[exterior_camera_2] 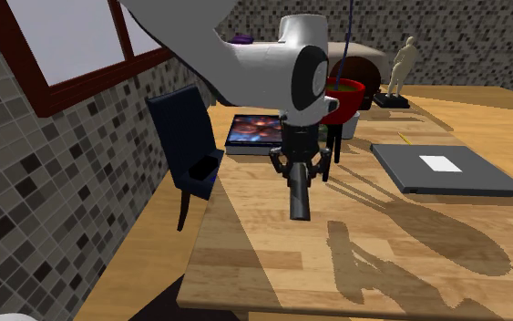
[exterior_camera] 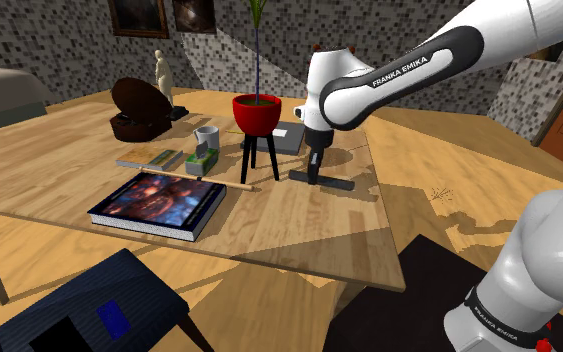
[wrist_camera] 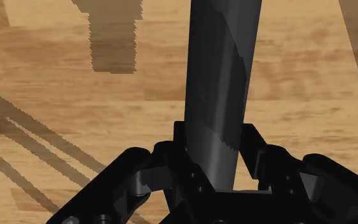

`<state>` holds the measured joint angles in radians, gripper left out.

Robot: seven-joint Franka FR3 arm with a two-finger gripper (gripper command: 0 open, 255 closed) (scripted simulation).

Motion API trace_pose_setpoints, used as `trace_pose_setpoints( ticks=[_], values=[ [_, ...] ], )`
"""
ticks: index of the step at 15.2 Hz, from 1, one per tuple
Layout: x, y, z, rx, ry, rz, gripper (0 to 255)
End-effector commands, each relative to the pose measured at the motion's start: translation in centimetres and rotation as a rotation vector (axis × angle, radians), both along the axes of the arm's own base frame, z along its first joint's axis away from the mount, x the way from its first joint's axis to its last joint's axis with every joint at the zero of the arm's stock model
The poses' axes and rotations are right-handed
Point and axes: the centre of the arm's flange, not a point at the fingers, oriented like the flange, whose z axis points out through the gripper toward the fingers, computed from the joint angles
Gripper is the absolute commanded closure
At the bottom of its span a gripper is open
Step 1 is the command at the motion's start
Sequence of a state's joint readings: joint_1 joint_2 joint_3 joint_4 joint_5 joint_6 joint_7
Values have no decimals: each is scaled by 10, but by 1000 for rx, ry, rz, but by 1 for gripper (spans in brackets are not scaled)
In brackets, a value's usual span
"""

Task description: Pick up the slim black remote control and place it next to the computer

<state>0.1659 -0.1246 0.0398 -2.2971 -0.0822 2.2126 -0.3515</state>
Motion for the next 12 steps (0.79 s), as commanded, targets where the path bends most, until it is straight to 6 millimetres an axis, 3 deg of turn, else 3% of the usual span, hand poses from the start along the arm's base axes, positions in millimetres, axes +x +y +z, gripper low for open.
trace_pose_setpoints(
  ticks=[1, 12],
  values=[
    [1, -1, 8, 0, 0, 0, 255],
    [72, -127, 8, 0, 0, 0, 255]
  ],
)
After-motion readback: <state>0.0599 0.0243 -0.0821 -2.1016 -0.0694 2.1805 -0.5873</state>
